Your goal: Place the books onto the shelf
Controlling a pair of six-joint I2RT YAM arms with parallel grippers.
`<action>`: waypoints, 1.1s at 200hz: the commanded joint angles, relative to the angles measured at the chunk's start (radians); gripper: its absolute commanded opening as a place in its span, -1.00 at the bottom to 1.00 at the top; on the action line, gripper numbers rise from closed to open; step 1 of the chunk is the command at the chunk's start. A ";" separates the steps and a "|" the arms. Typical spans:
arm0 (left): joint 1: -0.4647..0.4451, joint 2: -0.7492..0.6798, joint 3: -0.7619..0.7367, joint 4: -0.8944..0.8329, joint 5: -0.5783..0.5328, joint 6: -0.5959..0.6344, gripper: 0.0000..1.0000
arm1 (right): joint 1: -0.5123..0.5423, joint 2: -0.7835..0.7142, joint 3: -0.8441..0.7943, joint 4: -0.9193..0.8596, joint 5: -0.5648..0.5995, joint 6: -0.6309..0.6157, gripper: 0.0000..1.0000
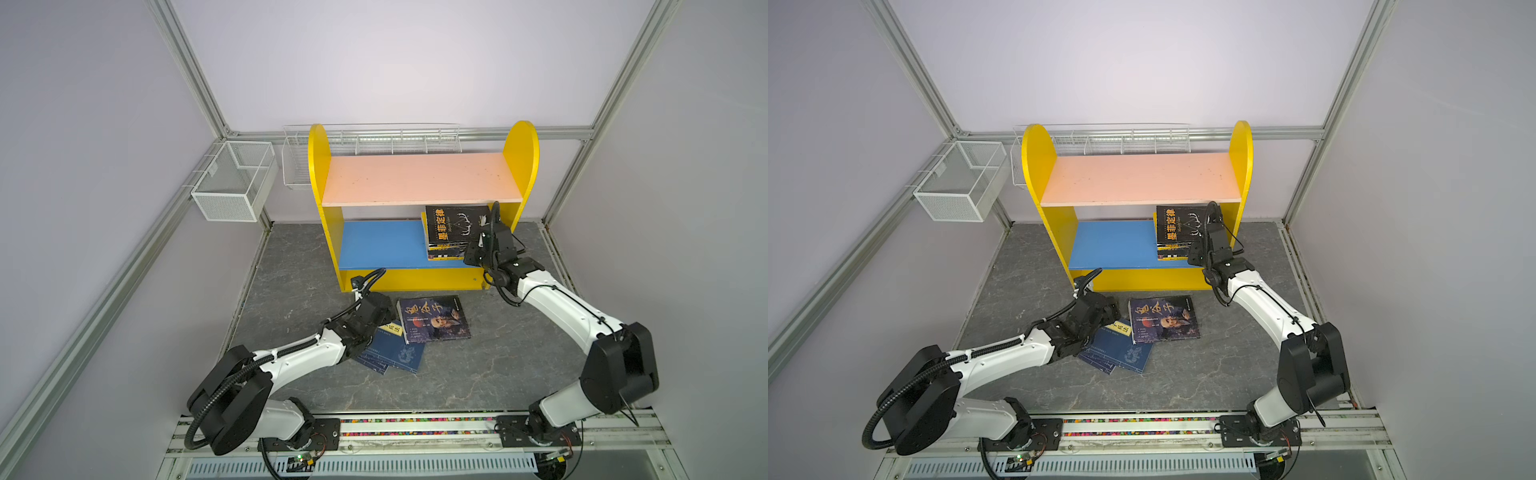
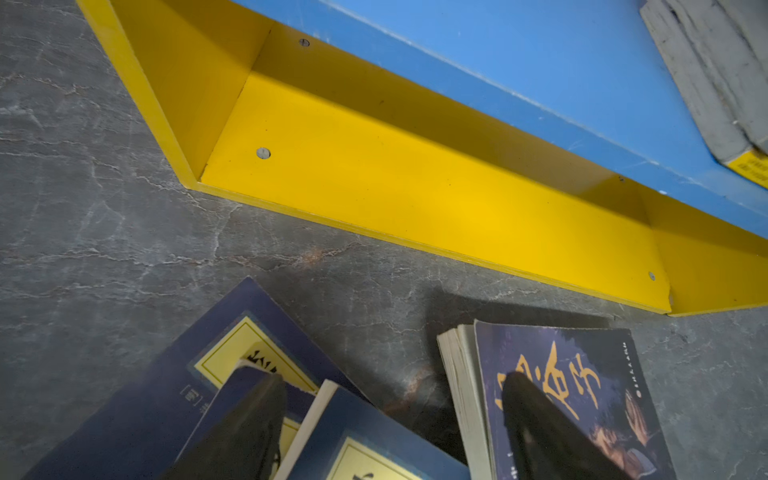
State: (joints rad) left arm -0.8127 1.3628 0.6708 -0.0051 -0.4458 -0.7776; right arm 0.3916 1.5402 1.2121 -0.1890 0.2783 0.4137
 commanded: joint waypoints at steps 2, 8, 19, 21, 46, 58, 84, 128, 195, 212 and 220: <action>0.001 0.012 0.030 0.011 0.004 -0.008 0.64 | -0.009 0.014 0.023 0.057 0.027 -0.027 -0.61; 0.002 0.013 0.030 0.010 0.005 -0.009 0.64 | -0.011 0.017 0.024 0.060 0.027 -0.027 -0.61; 0.001 0.012 0.030 0.012 0.008 -0.009 0.64 | -0.013 0.017 0.021 0.069 0.030 -0.027 -0.61; 0.002 0.013 0.030 0.013 0.010 -0.008 0.64 | -0.013 0.017 0.020 0.072 0.030 -0.027 -0.60; 0.001 0.015 0.033 0.016 0.022 -0.006 0.64 | -0.020 0.021 0.021 0.093 0.029 -0.041 -0.61; 0.002 0.018 0.034 0.017 0.030 -0.007 0.64 | -0.023 0.026 0.027 0.091 0.021 -0.043 -0.60; 0.002 0.022 0.036 0.024 0.040 -0.004 0.64 | -0.023 0.017 0.015 0.084 -0.001 -0.034 -0.61; 0.001 0.061 0.065 0.026 0.101 0.049 0.64 | -0.006 -0.137 -0.110 0.045 -0.098 0.005 -0.53; 0.004 0.176 0.185 -0.073 0.174 0.079 0.66 | 0.039 -0.415 -0.506 -0.094 -0.549 0.230 0.36; 0.004 0.217 0.230 -0.114 0.172 0.085 0.67 | 0.040 -0.390 -0.578 -0.048 -0.748 0.281 0.37; 0.003 0.237 0.252 -0.128 0.168 0.090 0.67 | 0.037 -0.370 -0.580 -0.060 -0.793 0.274 0.37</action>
State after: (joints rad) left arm -0.8127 1.5517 0.8555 -0.0582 -0.2878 -0.7132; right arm 0.4274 1.1316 0.6868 -0.2218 -0.2119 0.6079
